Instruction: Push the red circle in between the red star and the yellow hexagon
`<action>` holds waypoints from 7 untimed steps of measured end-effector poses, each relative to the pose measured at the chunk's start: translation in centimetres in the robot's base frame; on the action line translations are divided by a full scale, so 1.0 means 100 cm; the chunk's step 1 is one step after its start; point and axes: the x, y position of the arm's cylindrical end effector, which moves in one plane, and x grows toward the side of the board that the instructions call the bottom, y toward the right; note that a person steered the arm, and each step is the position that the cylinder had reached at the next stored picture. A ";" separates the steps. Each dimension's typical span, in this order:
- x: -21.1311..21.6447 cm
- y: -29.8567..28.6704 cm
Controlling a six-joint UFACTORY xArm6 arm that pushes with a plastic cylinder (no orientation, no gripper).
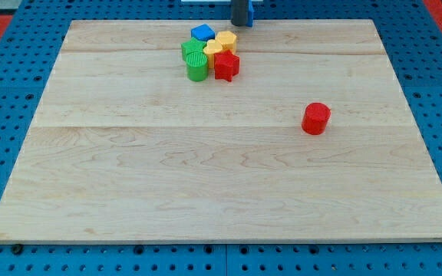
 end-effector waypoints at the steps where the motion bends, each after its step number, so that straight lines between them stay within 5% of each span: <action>1: 0.003 0.009; 2: 0.029 0.009; 4: 0.096 0.144; 7: 0.312 0.142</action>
